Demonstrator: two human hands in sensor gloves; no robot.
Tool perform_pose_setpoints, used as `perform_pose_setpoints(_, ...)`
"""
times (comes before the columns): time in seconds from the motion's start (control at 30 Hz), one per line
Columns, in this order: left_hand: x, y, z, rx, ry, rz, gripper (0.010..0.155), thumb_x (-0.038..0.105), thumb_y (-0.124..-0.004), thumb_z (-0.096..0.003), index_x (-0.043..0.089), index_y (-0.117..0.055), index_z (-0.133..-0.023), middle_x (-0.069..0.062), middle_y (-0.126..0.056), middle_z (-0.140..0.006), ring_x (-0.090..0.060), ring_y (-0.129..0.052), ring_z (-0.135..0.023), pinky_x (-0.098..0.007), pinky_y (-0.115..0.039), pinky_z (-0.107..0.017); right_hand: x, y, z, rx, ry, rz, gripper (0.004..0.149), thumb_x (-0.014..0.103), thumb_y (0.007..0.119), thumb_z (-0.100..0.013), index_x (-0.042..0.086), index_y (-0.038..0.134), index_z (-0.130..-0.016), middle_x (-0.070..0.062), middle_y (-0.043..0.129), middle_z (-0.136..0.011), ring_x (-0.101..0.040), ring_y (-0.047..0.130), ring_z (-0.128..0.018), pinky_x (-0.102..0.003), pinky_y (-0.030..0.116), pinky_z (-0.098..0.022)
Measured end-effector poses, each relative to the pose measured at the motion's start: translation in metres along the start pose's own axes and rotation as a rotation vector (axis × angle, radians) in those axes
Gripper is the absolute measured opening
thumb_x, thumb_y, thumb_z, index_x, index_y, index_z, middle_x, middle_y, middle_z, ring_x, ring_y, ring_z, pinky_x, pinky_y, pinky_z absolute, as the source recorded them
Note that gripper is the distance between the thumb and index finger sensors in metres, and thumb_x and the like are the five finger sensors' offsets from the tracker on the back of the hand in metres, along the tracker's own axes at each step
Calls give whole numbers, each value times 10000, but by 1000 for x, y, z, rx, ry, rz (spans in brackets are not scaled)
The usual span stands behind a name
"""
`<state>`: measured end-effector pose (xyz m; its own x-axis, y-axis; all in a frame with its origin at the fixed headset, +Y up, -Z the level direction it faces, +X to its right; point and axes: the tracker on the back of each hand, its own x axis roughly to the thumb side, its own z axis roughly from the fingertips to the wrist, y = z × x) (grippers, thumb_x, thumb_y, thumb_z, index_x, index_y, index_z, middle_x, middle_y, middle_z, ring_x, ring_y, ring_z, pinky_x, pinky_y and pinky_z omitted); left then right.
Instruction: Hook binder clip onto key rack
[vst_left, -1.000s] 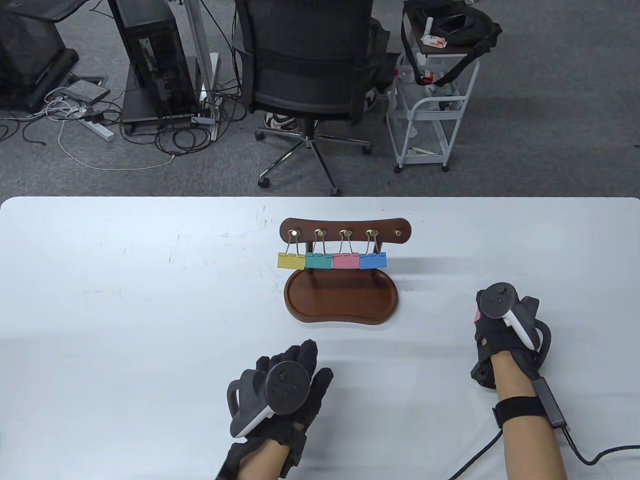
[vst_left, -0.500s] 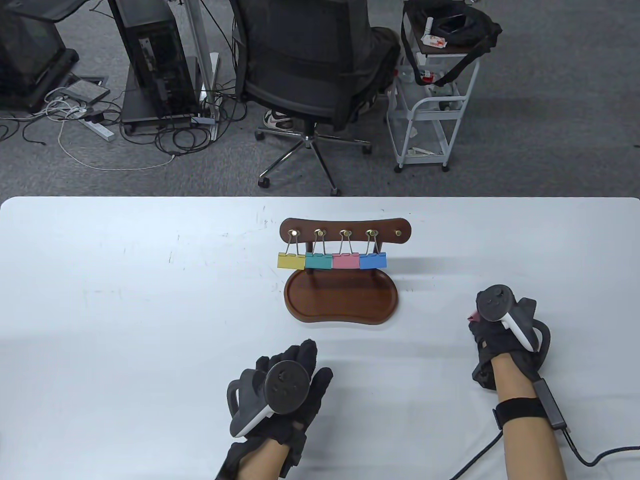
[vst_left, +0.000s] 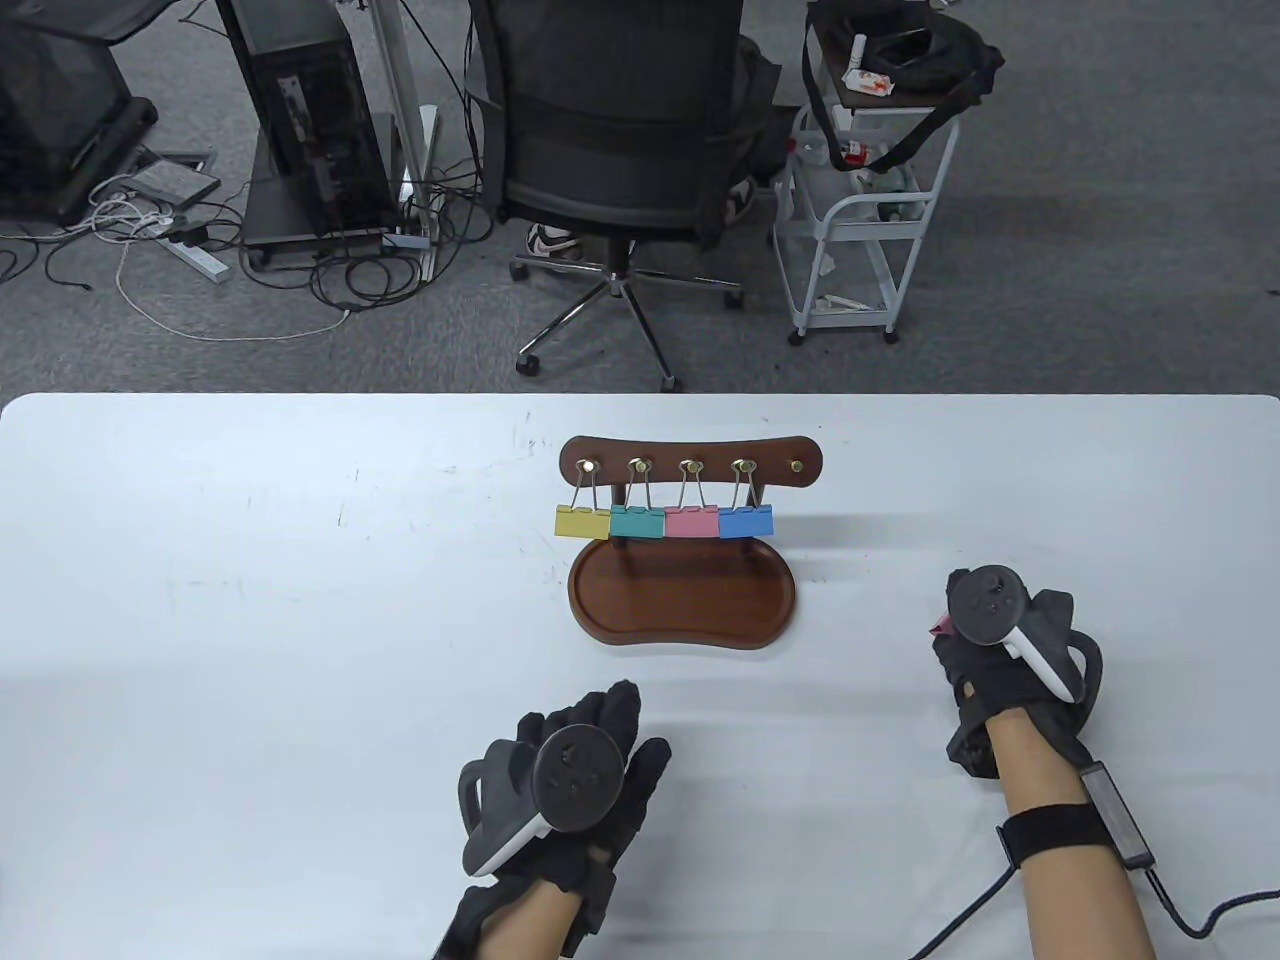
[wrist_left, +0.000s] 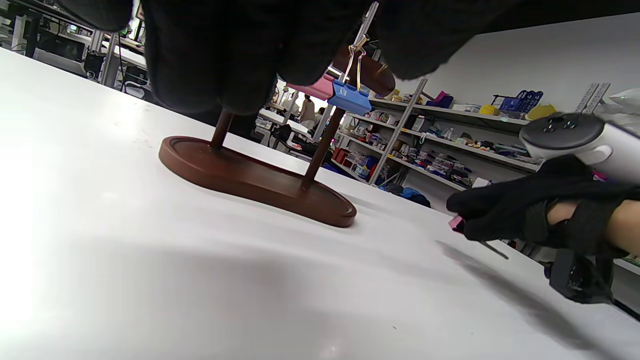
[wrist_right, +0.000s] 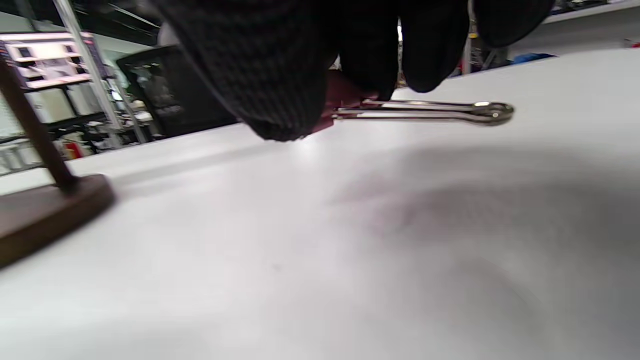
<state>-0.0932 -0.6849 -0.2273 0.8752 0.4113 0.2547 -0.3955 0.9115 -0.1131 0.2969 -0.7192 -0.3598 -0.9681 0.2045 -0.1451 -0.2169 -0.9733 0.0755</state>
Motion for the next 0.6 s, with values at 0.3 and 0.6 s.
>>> perform_pose_setpoints(0.3, 10, 1, 4, 38, -62, 4, 707, 441, -753, -591, -11, -664, -1128, -318, -778, -1067, -605, -796, -905, -789, -494, -680, 58, -37, 53, -80, -280, 37, 804, 274, 897, -476, 52, 517, -1149, -280, 670, -1106, -549, 650, -968, -719, 520, -692)
perform_pose_setpoints(0.6, 13, -1, 4, 57, -171, 15, 710, 446, -765, -583, 1, -669, -1127, -304, -785, -1068, -591, -801, -912, -777, -513, -687, 118, -42, 109, -101, -511, -19, 824, 288, 902, -473, 43, 505, -1152, -289, 698, -1088, -551, 692, -942, -720, 556, -672)
